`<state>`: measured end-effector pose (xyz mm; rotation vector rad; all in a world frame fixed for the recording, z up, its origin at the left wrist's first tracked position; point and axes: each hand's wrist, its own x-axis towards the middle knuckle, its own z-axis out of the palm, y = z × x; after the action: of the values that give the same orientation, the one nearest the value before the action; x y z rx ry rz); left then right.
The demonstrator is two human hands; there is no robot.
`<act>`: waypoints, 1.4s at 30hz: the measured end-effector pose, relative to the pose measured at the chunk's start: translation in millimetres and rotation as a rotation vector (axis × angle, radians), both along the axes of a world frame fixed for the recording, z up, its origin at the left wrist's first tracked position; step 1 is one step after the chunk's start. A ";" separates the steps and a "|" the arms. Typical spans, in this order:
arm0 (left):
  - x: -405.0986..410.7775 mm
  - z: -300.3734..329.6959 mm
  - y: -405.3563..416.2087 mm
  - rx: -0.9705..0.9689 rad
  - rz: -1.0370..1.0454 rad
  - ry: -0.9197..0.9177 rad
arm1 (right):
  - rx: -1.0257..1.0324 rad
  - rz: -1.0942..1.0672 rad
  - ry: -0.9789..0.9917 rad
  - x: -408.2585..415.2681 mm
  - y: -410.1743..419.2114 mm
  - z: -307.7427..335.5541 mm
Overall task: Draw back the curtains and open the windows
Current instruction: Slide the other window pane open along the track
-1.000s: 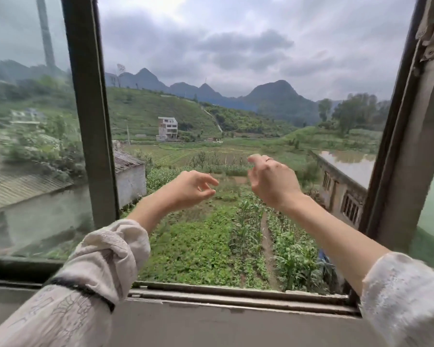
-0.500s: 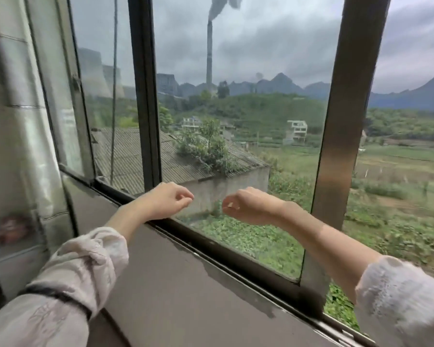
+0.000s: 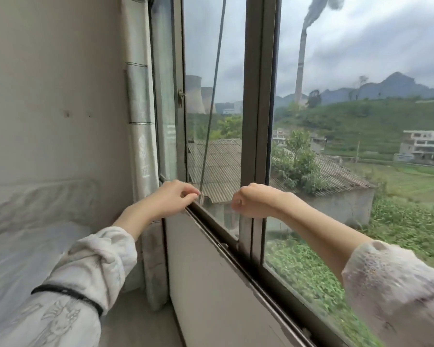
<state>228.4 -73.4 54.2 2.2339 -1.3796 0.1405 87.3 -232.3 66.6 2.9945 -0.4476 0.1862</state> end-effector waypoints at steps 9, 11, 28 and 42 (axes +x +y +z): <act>162.8 1.5 -27.7 -0.091 0.118 0.041 | -0.054 0.054 -0.127 190.7 -60.0 12.5; 199.1 -2.6 -30.0 -0.106 0.128 0.063 | -0.057 0.044 -0.146 230.3 -69.2 11.2; 512.8 7.6 -92.6 -0.179 0.040 0.042 | -0.086 -0.101 -0.367 538.7 -136.7 9.5; 582.7 124.0 -260.6 -0.563 -0.143 -0.314 | -0.617 -0.206 -0.500 635.5 -230.2 51.4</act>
<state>811.1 -334.1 178.2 1.6857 -1.4293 0.7571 722.8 -462.4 118.0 2.2600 -0.6027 0.8818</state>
